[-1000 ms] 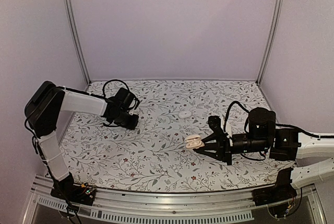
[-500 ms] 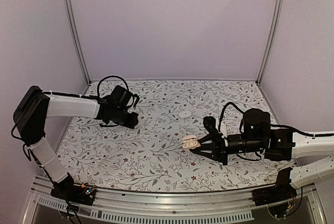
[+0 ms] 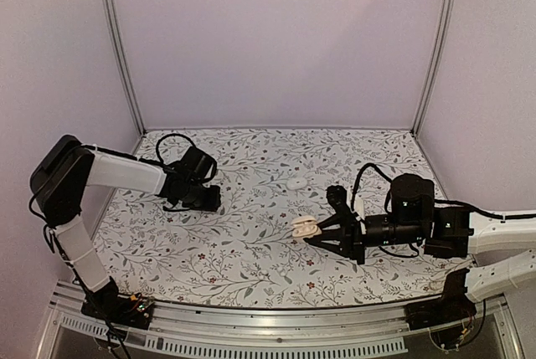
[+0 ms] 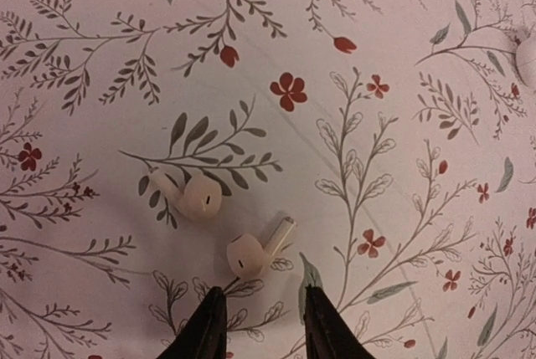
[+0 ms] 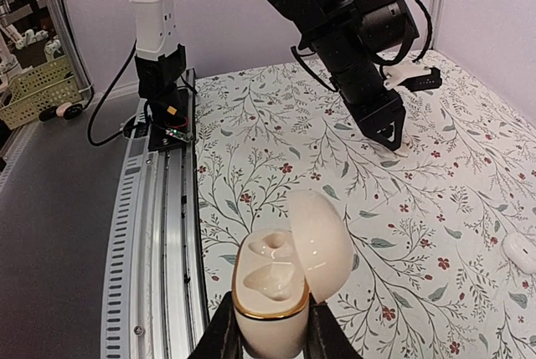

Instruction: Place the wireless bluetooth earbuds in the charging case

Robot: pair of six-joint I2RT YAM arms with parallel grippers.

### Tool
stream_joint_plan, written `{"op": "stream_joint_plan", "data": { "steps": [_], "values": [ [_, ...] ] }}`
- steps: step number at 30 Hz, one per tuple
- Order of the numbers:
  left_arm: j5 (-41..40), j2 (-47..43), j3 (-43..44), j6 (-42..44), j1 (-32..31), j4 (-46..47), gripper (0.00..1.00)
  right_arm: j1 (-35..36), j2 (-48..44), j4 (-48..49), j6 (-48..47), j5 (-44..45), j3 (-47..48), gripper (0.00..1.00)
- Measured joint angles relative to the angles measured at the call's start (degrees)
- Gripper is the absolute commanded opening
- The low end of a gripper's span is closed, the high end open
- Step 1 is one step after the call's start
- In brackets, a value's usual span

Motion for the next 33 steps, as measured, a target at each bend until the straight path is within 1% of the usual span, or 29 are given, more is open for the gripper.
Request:
{"op": "stream_joint_plan", "data": {
  "steps": [7,11,14,21,28,33],
  "values": [
    [0.1,1.9,0.3,-1.6,0.7,0.6,0.31,0.0,-0.4,-0.1,0.0,0.0,0.0,0.00],
    [0.6,3.5,1.3,-1.6,1.3,1.7,0.27,0.0,-0.5,-0.2,0.0,0.1,-0.1,0.00],
    [1.6,5.3,2.6,-1.0,1.7,2.3,0.25,0.0,-0.5,-0.2,0.0,0.4,-0.1,0.00],
    [4.8,7.9,5.2,1.2,1.9,3.9,0.24,0.0,-0.8,-0.7,-0.1,0.9,-0.1,0.00],
    [7.3,11.0,8.5,4.2,1.9,4.3,0.24,0.0,-0.9,-0.8,-0.1,1.0,-0.1,0.00],
    [7.3,11.3,9.2,6.3,1.9,3.2,0.29,0.0,-0.9,-1.0,-0.3,1.0,-0.1,0.00]
  ]
}}
